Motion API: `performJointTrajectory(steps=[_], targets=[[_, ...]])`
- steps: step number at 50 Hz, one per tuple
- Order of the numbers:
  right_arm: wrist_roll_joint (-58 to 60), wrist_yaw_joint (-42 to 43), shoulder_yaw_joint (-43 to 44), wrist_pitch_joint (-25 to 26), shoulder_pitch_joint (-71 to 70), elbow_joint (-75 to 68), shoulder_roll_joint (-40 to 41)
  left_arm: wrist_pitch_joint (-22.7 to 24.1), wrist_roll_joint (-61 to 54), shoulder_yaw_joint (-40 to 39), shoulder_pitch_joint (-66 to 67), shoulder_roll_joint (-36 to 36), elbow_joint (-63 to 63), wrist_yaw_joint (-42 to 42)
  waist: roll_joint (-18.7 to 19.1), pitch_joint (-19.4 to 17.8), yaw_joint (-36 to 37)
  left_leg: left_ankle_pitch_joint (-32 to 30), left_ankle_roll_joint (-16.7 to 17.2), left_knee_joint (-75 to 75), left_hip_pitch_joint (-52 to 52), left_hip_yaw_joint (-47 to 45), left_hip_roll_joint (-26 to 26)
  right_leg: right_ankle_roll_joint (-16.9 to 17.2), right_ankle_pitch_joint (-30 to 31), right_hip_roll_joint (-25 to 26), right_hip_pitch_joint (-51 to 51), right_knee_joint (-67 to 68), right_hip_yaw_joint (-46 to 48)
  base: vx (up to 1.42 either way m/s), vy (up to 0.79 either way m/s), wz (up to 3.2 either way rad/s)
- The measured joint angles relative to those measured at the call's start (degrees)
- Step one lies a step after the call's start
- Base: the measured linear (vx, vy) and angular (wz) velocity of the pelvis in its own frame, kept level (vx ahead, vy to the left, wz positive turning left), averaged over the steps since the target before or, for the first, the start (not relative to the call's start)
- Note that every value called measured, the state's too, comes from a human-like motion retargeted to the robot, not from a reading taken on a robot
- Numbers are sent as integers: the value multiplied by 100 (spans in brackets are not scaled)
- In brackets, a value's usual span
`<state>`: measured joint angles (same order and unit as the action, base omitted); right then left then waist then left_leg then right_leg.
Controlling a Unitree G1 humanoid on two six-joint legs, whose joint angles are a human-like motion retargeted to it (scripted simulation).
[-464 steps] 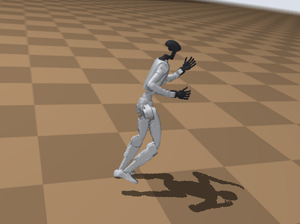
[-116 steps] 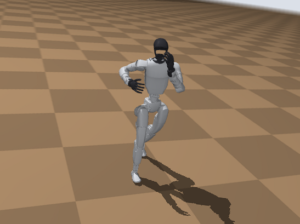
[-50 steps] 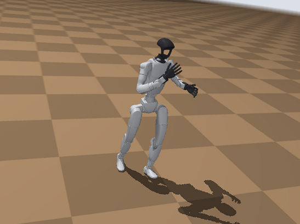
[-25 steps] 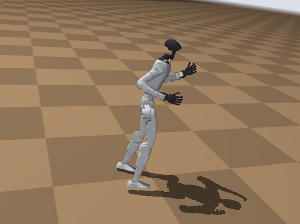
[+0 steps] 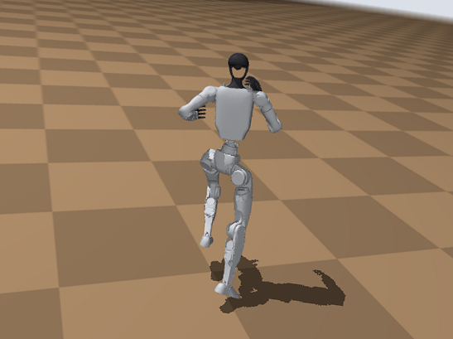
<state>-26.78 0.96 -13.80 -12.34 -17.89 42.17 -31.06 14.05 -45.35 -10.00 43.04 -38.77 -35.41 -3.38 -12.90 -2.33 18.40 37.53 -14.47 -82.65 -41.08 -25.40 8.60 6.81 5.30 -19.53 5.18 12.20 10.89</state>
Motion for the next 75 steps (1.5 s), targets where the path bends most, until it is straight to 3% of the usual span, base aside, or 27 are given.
performJointTrajectory(steps=[3,6,8,10,12,14,18,21,24,27,30,33,35,37,39,42,45,48,50,54,57,59,62,65,70,72,75], targets=[[93,-97,-237,-126,-196,467,418,-73,54,58,-281,449,-97,-108,67,-156,-96,-975,238,3021,1544,-395,-44,-47,-489,689,9,1272,-475,61,26,224],[1026,334,-87,-223,115,497,512,-262,411,344,-1122,765,65,-319,530,-495,-139,-2043,760,5665,3115,-751,34,-451,-1277,986,-416,3998,217,53,23,225],[1691,721,86,-188,591,379,454,-395,712,636,-1722,945,245,-454,779,-564,-350,-1297,998,6203,3525,-448,1,-664,-1949,868,-946,6070,526,44,20,280],[1185,791,52,-78,1149,103,589,-143,-1223,1562,-2744,1716,586,-1195,834,-675,-718,15,737,5989,3465,364,-225,-579,-2608,880,-1695,7981,306,37,9,341],[1318,940,117,-394,1940,-740,725,-306,921,1982,-3874,1674,1395,-1005,1006,-858,-1245,972,400,4878,2996,1178,-200,-273,-3141,1317,-2403,9304,27,36,-3,369],[2143,1239,100,-353,2559,-1998,850,-111,789,2527,-5303,2035,1740,-1355,1152,-1210,-1684,1247,-34,4401,2911,1792,-207,-164,-3515,1569,-3041,9994,-153,44,-14,295],[2924,1231,532,-659,3923,-2923,68,147,1888,2432,-7980,2150,1511,-1512,1501,-1308,-2718,933,273,4995,3468,2367,-210,-483,-3949,1059,-4016,9780,-307,72,1,164],[1765,957,1045,-756,5087,-2516,-674,290,2047,2128,-9339,2126,1187,-1743,1780,-873,-3555,-457,782,5988,3931,2430,3,-766,-3756,658,-4190,7969,293,94,-14,92],[1171,251,1704,-616,5896,-2151,-1312,454,1801,1898,-9702,2058,988,-1697,1956,-335,-4162,-2317,1153,6804,4300,2394,85,-646,-2943,747,-3740,5086,955,103,-28,62],[1816,-177,2200,-281,6276,-2053,-1665,552,1850,1704,-9105,2023,625,-1644,1710,57,-4454,-3148,1189,6686,4606,2140,-230,-92,-2002,1083,-2815,1880,794,108,-38,50],[922,-673,2033,89,5893,-2131,-1310,433,1181,1504,-7901,2164,96,-875,1083,-40,-4240,-2274,760,4274,4352,1958,-800,302,-1786,987,-1798,114,315,99,-39,-25],[705,-381,1565,148,5004,-2398,-1259,-23,-254,1250,-6366,2246,-55,76,1087,-271,-3551,-1435,871,577,2959,1831,-749,-223,-2639,1131,-1508,321,196,81,-25,-92],[635,-24,1052,-57,3993,-2740,-1267,-13,2175,1027,-5256,1691,429,-729,1263,-501,-3049,-865,526,-1607,1889,1804,-544,-623,-3619,1288,-1628,1126,21,76,-17,-107],[822,503,341,-106,2487,-2954,-1131,64,1407,1267,-4154,1639,1106,-1292,1184,-734,-2510,-443,302,-2916,994,1617,-525,-691,-4339,1177,-1958,2390,-271,82,-11,-125],[1001,585,-74,-175,926,-2762,-879,-39,2211,1046,-3010,1068,1673,-1129,1020,-824,-1984,-311,348,-3430,113,1429,-495,-704,-4588,1158,-1782,2444,-579,92,-9,-141],[923,784,-245,-83,-833,-2122,-14,65,1948,466,-1191,104,1364,-1096,518,-467,-1055,-408,549,-2763,-774,1205,-474,-540,-4089,1027,-1314,1811,-1044,115,-2,-135],[620,1000,-172,-162,-1442,-1227,591,59,1214,-155,113,-495,895,-684,37,118,-439,-879,388,-737,-1057,920,-488,-259,-2377,698,-687,658,-1151,130,14,-21],[710,670,-209,-233,-1218,-264,592,-28,660,-750,926,-413,434,-158,-122,383,-140,-1529,584,2317,-222,555,-529,-24,-741,524,-28,-39,-1315,139,25,-19],[625,413,-412,-223,-920,47,450,-84,260,-820,983,-262,146,-22,157,232,6,-1790,1003,4555,799,713,-557,-51,-535,645,456,152,-1252,141,30,-66],[430,-140,-521,-57,168,-233,148,-137,-126,-314,71,-242,-253,-23,1209,-371,-287,-1884,1669,7055,2862,1035,85,-570,-1773,1258,434,3804,-889,131,36,-10],[787,-118,-534,118,853,-1070,96,-40,-705,797,-1742,-41,74,-524,1149,-558,-954,-1187,956,6541,2959,1282,-71,-781,-2747,1255,-1013,7519,-1026,104,25,82],[1155,137,-477,43,1391,-1900,161,-15,480,1543,-3405,-122,817,-851,973,-664,-1454,-255,339,5348,2559,1606,-259,-646,-3158,1536,-2062,9292,-1187,98,12,122],[1170,187,-183,-112,2440,-2506,-70,-10,1650,2407,-6016,89,1427,-1483,1058,-720,-2105,508,177,4439,2419,1940,-233,-451,-3493,1980,-3508,10461,-964,108,7,115],[144,-278,392,-363,3675,-1885,-1073,229,1997,2434,-7994,687,1308,-1685,1430,-498,-2974,190,547,5064,2972,2142,-176,-529,-3569,1592,-4490,9769,-384,126,1,120],[-694,-808,1554,-214,5660,-1596,-1899,436,2242,2271,-9464,1097,1055,-1781,2176,-121,-4152,-2548,1672,6688,4210,2423,217,-634,-3054,1140,-4117,5233,857,141,-24,90],[-492,-953,1936,-121,6129,-1634,-1846,560,2030,2173,-9500,1179,930,-1692,2163,-36,-4334,-3329,1807,7057,4737,2447,119,-331,-2620,1196,-3427,2629,1010,147,-40,62],[6,-948,2226,68,6197,-1718,-1594,579,1863,1791,-9084,1215,693,-1591,1615,-261,-4449,-3134,1473,6402,5548,2567,-456,347,-2352,866,-2180,-234,836,146,-47,38]])
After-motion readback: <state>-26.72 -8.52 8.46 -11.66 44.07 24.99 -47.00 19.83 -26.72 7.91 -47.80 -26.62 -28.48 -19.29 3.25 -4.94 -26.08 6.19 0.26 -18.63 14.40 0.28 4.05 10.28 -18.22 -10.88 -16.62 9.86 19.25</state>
